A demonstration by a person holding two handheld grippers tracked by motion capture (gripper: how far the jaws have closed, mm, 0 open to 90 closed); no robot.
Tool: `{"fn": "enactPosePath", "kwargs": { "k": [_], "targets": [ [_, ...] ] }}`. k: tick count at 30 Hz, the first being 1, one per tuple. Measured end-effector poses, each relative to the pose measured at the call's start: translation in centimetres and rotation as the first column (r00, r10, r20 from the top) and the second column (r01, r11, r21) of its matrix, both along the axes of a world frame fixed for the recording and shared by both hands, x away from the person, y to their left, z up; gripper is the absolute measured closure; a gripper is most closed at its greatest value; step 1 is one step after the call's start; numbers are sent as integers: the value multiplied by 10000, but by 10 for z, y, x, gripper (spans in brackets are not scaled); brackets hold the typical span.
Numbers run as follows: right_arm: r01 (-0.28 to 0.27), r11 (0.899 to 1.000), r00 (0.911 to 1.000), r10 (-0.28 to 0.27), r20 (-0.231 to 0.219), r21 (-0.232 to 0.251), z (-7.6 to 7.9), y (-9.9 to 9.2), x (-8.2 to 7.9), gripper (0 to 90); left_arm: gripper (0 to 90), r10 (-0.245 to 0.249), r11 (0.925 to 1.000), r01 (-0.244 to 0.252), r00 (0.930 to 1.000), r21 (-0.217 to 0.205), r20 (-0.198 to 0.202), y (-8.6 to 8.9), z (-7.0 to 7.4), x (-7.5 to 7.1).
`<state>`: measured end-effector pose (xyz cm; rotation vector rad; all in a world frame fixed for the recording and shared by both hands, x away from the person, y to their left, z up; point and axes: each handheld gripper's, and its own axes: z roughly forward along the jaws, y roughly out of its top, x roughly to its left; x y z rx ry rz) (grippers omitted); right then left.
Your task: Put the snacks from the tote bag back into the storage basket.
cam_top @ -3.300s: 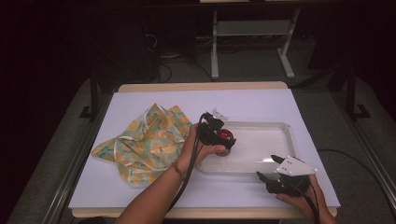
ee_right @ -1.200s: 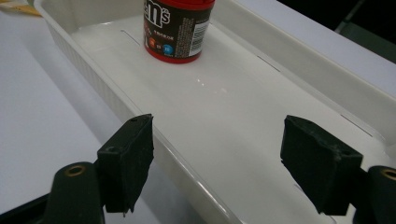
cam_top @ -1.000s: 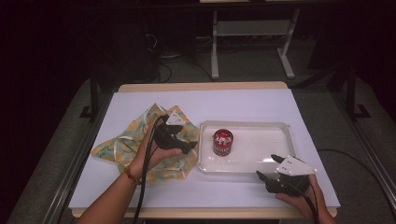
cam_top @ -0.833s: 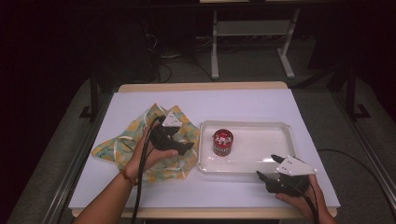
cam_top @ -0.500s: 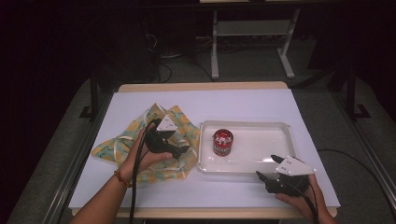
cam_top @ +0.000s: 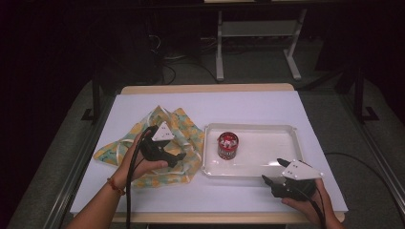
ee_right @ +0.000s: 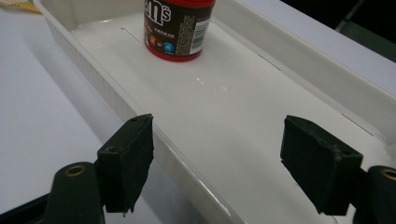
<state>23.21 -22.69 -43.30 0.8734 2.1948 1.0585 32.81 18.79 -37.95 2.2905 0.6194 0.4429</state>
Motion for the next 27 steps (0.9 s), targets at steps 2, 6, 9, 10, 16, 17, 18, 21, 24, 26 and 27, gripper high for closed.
{"fn": "enactPosePath", "kwargs": {
  "k": [2,6,9,10,16,17,18,21,24,26,27],
  "targets": [
    [20,10000,10000,-21,5,10,0,0,0,249,173,-1,10000,1,10000,13,40,4,-1,-1],
    [14,10000,10000,-14,-6,-4,0,0,0,249,173,111,9999,-110,9998,-21,150,12,-3,-2],
    [4,10000,10000,-4,1,4,0,0,0,250,173,163,9998,-161,9997,-127,205,20,-3,-3],
    [7,10000,10000,-7,-3,6,0,0,0,249,173,183,9996,-178,9996,-221,204,22,-2,-3],
    [6,10000,10000,-6,-47,-19,0,0,0,250,173,278,9993,-271,9992,-248,277,36,-4,-6],
    [6,10000,10000,-6,-50,-21,0,0,0,250,173,319,9992,-312,9991,-253,278,38,-5,-6],
    [2,10000,10000,-2,-50,-21,-1,0,0,250,173,326,9991,-318,9991,-283,261,40,-6,-6],
    [9,10000,10000,-9,-50,-17,0,0,0,250,173,327,9990,-319,9991,-301,261,45,-8,-7],
    [10,10000,10000,-10,-30,5,0,0,0,250,173,376,9991,-369,9987,-196,356,49,-12,-8],
    [5,10000,10000,-5,-42,-20,0,0,0,249,173,383,9990,-374,9985,-253,386,53,-13,-9],
    [2,10000,10000,-3,-44,-21,0,0,0,250,173,396,9988,-385,9985,-301,390,55,-14,-10]
  ]
}}
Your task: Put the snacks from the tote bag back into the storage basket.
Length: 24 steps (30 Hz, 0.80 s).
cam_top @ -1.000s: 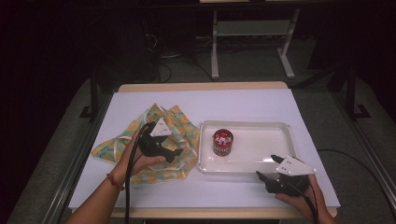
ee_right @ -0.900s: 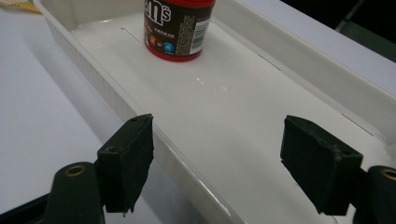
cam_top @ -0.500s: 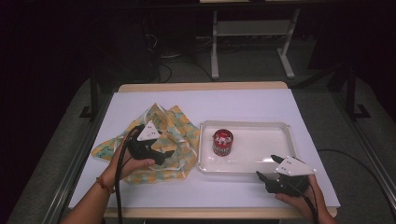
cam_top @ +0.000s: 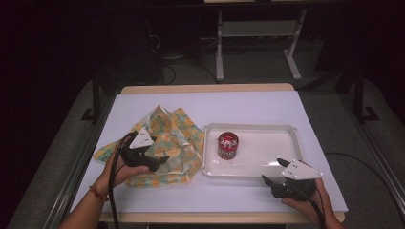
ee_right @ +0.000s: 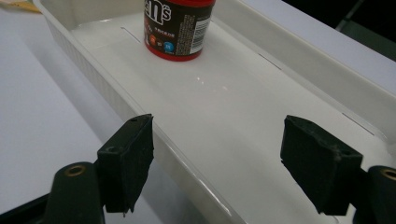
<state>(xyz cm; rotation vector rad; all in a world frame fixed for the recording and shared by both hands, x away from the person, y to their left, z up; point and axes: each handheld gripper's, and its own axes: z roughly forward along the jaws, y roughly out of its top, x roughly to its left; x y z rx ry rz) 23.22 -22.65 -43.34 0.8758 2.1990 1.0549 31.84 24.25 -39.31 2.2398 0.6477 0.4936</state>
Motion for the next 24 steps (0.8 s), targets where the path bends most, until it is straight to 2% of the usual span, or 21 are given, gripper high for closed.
{"fn": "enactPosePath", "kwargs": {
  "k": [2,8,13,24],
  "targets": [
    [9,10000,10000,-9,-10,8,0,0,0,250,173,72,9999,-73,9999,72,124,4,-1,-1],
    [5,10000,10000,-5,-25,0,0,1,0,249,173,177,9998,-175,9997,-136,143,16,-5,-6],
    [15,10000,10000,-15,-18,-24,0,1,0,250,173,195,9997,-192,9996,-129,219,24,-9,-9],
    [5,10000,10000,-5,-6,-33,0,1,-1,249,173,492,9972,-464,9977,-590,469,39,-16,-18]
  ]
}}
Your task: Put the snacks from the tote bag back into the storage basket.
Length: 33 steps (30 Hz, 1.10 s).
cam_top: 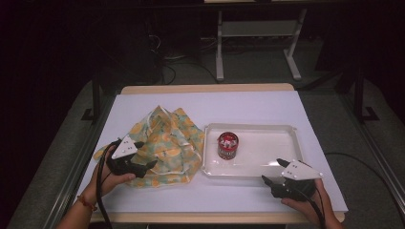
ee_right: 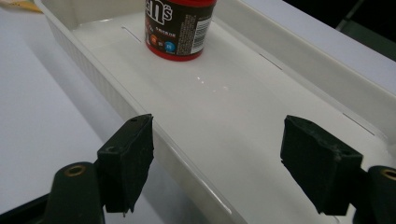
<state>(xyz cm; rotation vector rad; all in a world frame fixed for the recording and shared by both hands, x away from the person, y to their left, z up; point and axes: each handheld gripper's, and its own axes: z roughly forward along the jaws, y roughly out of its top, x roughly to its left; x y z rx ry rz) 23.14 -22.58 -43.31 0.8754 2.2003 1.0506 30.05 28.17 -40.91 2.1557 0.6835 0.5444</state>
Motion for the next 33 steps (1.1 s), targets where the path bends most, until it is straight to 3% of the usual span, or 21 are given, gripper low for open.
{"fn": "enactPosePath", "kwargs": {
  "k": [15,24,27,33],
  "targets": [
    [-43,10000,10000,43,32,-15,0,1,0,250,173,400,9977,-388,9990,-556,206,15,-13,-11],
    [-90,10000,9999,90,74,19,2,1,1,249,173,610,9938,-596,9981,-941,114,24,-19,-17],
    [-65,10000,9999,64,90,71,2,1,2,250,173,773,9890,-769,9970,-1264,-18,28,-22,-19],
    [-157,9998,9998,156,152,128,4,2,4,249,173,926,9874,-918,9957,-1287,2,30,-26,-23]
  ]
}}
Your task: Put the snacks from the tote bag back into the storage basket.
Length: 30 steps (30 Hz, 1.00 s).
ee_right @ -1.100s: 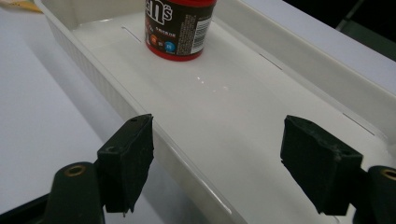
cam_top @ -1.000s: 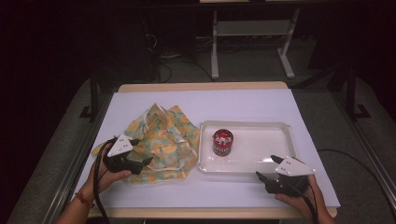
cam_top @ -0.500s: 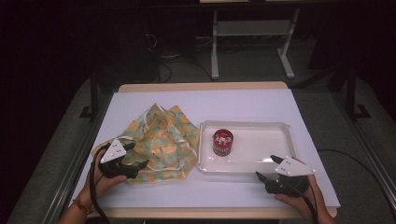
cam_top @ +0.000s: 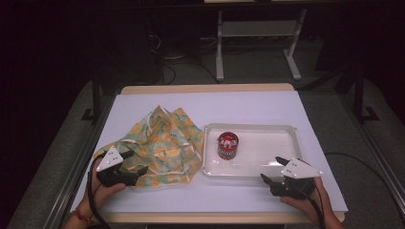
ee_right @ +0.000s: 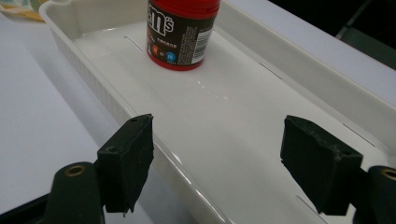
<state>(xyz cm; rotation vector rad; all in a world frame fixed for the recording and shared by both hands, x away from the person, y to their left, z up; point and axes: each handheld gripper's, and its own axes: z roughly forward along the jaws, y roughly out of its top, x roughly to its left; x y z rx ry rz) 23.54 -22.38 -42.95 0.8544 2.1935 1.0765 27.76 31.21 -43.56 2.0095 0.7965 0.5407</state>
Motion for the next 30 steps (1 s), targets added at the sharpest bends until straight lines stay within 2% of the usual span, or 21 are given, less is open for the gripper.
{"fn": "enactPosePath", "kwargs": {
  "k": [2,10,17,24,27,30],
  "targets": [
    [-19,10000,10000,19,8,45,0,0,1,249,172,-20,10000,21,10000,-82,15,0,0,-1],
    [-92,9999,10000,92,14,103,1,2,3,249,168,-59,9999,58,10000,89,50,-2,-2,-2],
    [-64,9998,10000,63,47,176,1,1,2,249,167,-51,10000,51,10000,-19,54,-2,-1,-3],
    [2,9998,10000,-3,30,176,1,-1,2,249,166,-44,10000,44,10000,60,36,-3,-1,-1],
    [50,9997,10000,-51,32,232,0,-2,3,249,158,38,9999,-38,10000,145,13,-4,-1,-1],
    [8,9998,10000,-8,21,184,0,-2,3,249,158,113,9999,-113,9999,58,18,-3,-1,0]
  ]
}}
